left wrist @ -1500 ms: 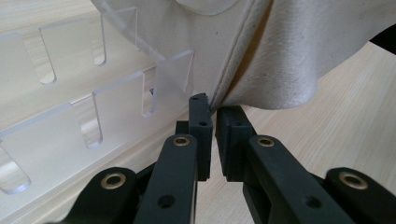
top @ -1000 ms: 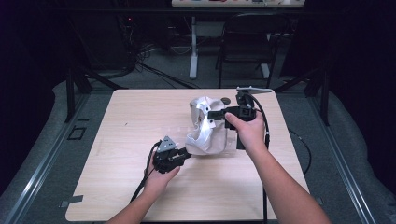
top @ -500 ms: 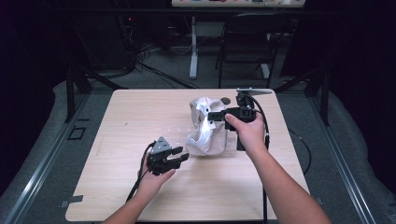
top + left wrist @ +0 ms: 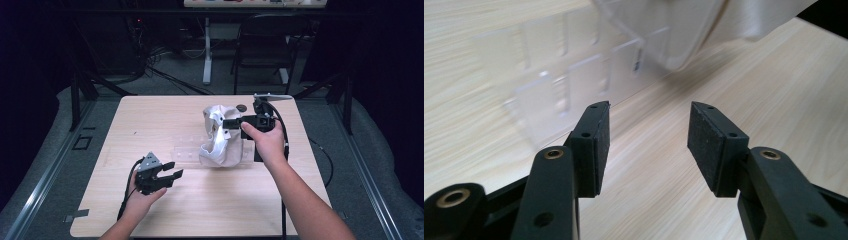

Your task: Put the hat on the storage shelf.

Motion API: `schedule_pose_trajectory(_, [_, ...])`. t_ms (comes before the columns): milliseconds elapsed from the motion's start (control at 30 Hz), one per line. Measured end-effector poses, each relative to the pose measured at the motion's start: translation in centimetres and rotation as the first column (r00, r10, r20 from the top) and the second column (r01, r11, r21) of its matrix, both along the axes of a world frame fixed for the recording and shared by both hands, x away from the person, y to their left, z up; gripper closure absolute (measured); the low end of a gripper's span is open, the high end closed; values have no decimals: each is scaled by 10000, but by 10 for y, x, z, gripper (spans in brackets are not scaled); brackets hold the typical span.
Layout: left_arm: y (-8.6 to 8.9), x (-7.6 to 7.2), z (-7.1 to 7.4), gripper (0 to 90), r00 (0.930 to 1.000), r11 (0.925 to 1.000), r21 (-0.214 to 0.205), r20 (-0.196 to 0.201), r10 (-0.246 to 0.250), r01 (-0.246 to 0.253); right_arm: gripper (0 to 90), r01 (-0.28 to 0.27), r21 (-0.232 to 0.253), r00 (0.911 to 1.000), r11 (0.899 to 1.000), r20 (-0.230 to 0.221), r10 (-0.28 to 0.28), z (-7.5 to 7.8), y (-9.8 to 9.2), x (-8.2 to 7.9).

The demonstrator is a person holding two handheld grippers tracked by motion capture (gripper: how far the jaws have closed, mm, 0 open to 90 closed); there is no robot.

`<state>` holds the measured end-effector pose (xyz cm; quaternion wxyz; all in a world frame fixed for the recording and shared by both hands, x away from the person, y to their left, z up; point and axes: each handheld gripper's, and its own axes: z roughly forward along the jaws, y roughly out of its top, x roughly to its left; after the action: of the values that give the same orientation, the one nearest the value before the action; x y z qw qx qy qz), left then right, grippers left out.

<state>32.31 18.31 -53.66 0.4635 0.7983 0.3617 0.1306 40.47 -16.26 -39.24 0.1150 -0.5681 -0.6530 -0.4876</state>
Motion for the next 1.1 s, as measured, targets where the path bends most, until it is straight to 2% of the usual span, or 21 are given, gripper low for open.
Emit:
schedule_pose_trajectory(67, [12, 0, -2, 517, 9999, 9999, -10, -42, 162, -162, 718, 1, -82, 10000, 10000, 72, 0, 0, 0, 0])
schedule_pose_trajectory(233, [21, 1, -6, 507, 9991, 9991, 79, -78, 415, -415, 657, -82, -231, 9996, 9997, 286, 89, 2, -1, -3])
schedule_pose_trajectory(333, [22, 2, -8, 505, 9989, 9990, 76, -158, 451, -450, 639, -182, -304, 9993, 9994, 329, 192, 3, -2, -5])
schedule_pose_trajectory(467, [22, 4, -10, 503, 9985, 9987, 161, -238, 496, -493, 599, -202, -455, 9975, 9988, 673, 232, 6, -6, -11])
schedule_pose_trajectory(567, [22, 5, -12, 503, 9978, 9982, 70, -300, 599, -597, 581, -223, -607, 9960, 9979, 854, 274, 6, -9, -14])
schedule_pose_trajectory(767, [24, 7, -13, 502, 9974, 9981, 13, -375, 611, -611, 574, -232, -790, 9950, 9966, 951, 307, 5, -17, -19])
schedule_pose_trajectory(933, [24, 7, -14, 503, 9971, 9980, -12, -416, 638, -639, 566, -122, -1041, 9924, 9945, 1205, 248, 2, -27, -26])
schedule_pose_trajectory(1100, [24, 7, -14, 503, 9972, 9980, 41, -398, 628, -627, 553, 151, -1469, 9857, 9890, 1684, 99, -1, -35, -33])
